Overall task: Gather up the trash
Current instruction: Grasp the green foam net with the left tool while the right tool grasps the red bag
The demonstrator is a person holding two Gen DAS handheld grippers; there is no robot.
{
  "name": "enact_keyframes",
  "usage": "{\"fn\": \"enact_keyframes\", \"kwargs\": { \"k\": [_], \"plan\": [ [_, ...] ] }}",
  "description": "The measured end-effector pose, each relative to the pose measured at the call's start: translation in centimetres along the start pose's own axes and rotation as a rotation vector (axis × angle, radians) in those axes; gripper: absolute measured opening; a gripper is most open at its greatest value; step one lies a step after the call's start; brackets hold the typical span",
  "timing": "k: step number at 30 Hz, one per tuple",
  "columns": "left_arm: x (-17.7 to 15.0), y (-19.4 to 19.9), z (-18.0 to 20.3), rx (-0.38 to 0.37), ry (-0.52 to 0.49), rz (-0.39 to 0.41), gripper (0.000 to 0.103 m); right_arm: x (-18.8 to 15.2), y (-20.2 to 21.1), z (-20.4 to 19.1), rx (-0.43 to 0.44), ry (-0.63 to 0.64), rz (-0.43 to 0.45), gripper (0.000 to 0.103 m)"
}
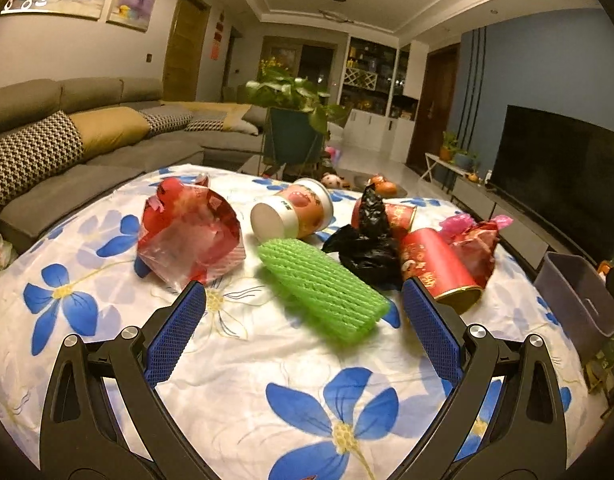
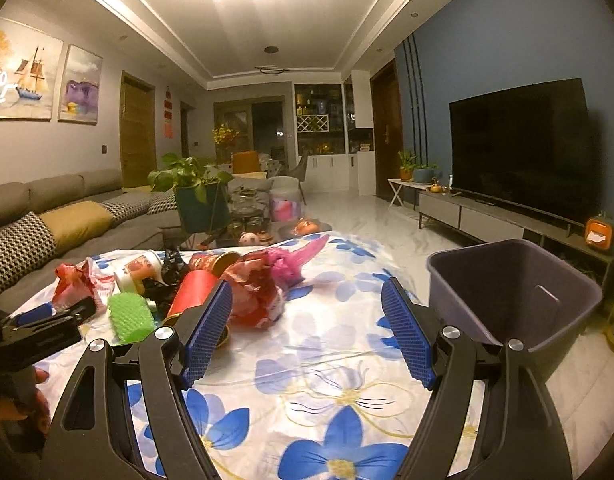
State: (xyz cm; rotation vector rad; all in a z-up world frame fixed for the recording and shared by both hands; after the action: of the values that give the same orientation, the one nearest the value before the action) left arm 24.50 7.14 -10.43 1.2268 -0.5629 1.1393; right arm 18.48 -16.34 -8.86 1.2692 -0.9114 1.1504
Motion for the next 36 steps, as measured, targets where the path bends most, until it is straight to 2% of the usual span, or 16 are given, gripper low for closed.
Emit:
{"fn": "enact_keyframes", "kwargs": {
  "k": [6, 11, 13, 15, 17, 20, 24, 25, 27, 29, 36],
  "plan": [
    [-0.3, -3.5, 0.7, 0.037, -0.008, -0.053, 0.096, 0.0, -1.7, -0.9, 0.023, 0.006, -0.007, 0.075],
    [-0.2, -6.0, 1.2, 0.062, -0.007, -0.100, 0.086, 0.5, -3.6, -1.1, 0.037, 0.002, -0.008, 0.075],
    [-0.7, -7.0, 1.1, 0.072, -0.011, -0.136, 0.073, 0.6, -4.4, -1.1, 0.046, -0.005, -0.013, 0.075],
    [-1.5, -8.0, 0.9, 0.070, -0.008, -0.186, 0.066, 0.8, -5.5, -1.2, 0.061, -0.018, -0.022, 0.075],
    [-2.1, -8.7, 0.7, 0.064, 0.005, -0.222, 0.062, 0.9, -6.3, -1.3, 0.069, -0.024, -0.026, 0.075],
    [-2.6, -9.1, 0.6, 0.039, 0.021, -0.255, 0.051, 0.9, -7.4, -1.6, 0.081, -0.032, -0.036, 0.075],
    [-2.9, -9.2, 0.9, -0.018, 0.027, -0.278, 0.025, 0.6, -8.8, -2.1, 0.104, -0.043, -0.062, 0.075],
    [-3.0, -9.2, 1.1, -0.036, 0.029, -0.280, 0.018, 0.5, -9.1, -2.3, 0.105, -0.039, -0.067, 0.075],
    [-3.0, -9.1, 1.2, -0.056, 0.035, -0.274, 0.013, 0.3, -9.7, -2.6, 0.106, -0.029, -0.075, 0.075],
    [-2.6, -8.5, 1.3, -0.087, 0.049, -0.248, 0.011, 0.3, -10.1, -2.7, 0.112, -0.032, -0.083, 0.075],
    [-1.2, -6.5, 1.2, -0.127, 0.075, -0.174, 0.011, 0.7, -12.0, -3.2, 0.124, -0.054, -0.102, 0.075]
  ]
}}
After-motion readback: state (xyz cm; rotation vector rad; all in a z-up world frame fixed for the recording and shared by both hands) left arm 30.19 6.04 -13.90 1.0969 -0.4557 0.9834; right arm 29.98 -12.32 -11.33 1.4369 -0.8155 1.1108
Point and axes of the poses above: each gripper's, at about its wrist camera, not at the fingertips, and y roughly against the way its jaws point, z to its right, x to its top, the point moved 9 cm from there along -y, roughly the way its jaws point, and after that the axes turned 10 degrees about y, right-handed, at the moved point
